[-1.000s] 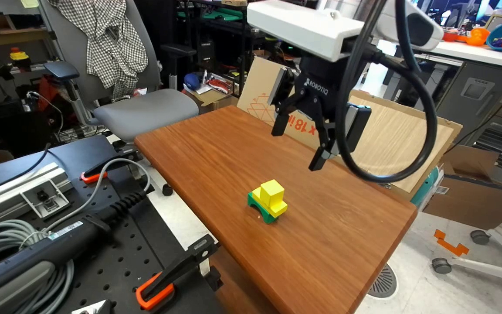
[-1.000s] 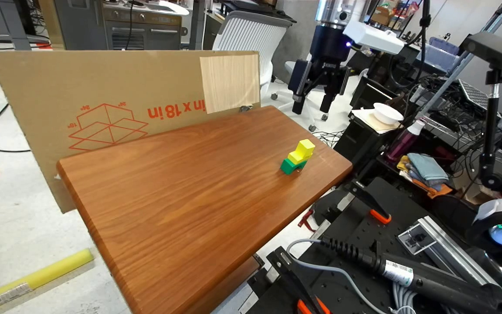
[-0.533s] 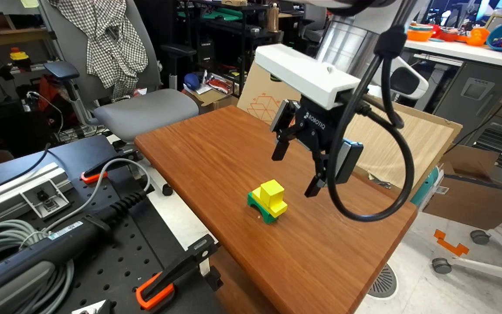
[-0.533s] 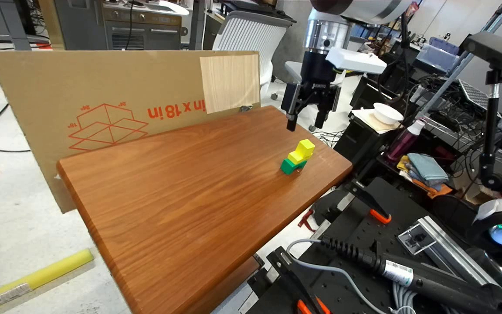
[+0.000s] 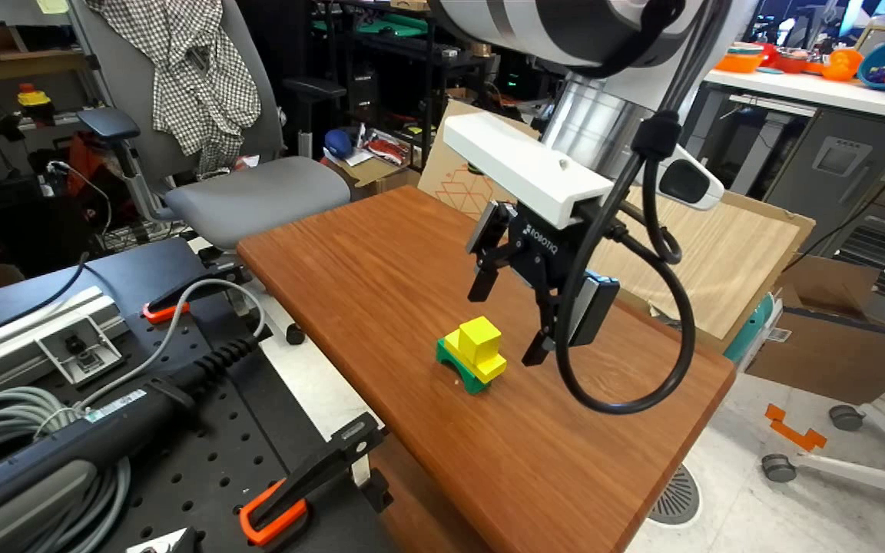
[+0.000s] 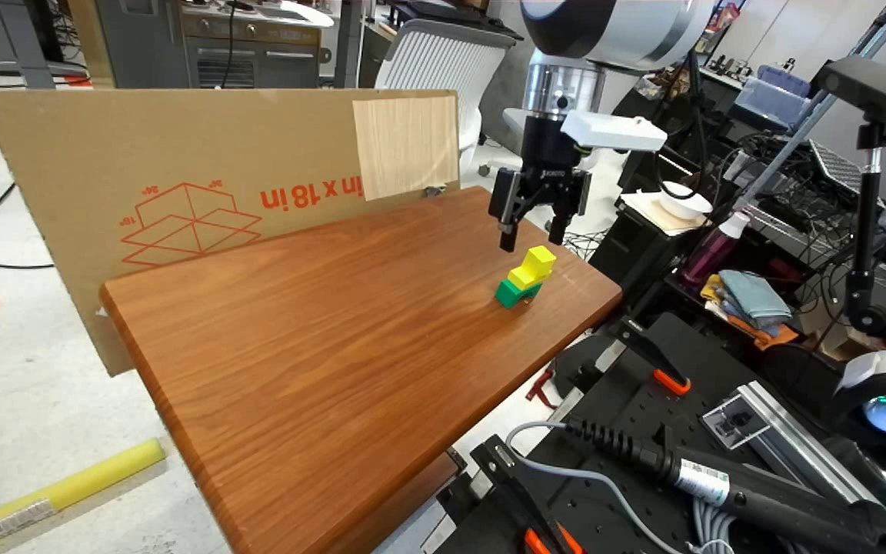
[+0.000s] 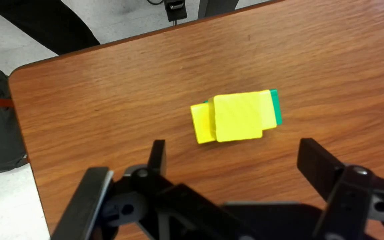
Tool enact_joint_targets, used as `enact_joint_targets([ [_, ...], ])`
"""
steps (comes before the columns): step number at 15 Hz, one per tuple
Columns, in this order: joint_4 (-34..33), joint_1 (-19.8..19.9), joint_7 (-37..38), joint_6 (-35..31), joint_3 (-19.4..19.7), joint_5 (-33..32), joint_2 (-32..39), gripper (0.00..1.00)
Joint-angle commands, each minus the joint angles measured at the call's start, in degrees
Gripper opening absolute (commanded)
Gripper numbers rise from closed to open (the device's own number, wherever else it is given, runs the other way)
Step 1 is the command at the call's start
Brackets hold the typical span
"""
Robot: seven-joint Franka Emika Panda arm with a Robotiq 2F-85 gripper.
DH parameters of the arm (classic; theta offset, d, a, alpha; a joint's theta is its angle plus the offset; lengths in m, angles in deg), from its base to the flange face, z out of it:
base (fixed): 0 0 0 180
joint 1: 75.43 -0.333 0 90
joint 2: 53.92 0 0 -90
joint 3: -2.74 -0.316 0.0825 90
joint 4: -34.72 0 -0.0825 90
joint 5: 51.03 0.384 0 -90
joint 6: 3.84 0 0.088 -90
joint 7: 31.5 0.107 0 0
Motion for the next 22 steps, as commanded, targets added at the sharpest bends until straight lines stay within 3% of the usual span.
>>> enact_joint_targets([
  [1,-1.4,0.7,1.2,1.6,-1.1,-1.3,0.8,1.0],
  [10,0.5,-0.9,2.6,-0.9,-0.8,-4.5,1.0,1.0],
  [13,1.0,-1.3,3.1,-0.9,-1.0,-5.8,0.8,0.9],
  [14,1.3,-1.6,3.2,-1.1,-1.0,-6.3,0.8,0.72],
  [17,2.0,-1.9,3.7,-1.6,-1.1,-7.3,0.7,0.58],
  [22,2.2,-2.3,4.0,-1.5,-1.3,-8.1,0.4,0.19],
])
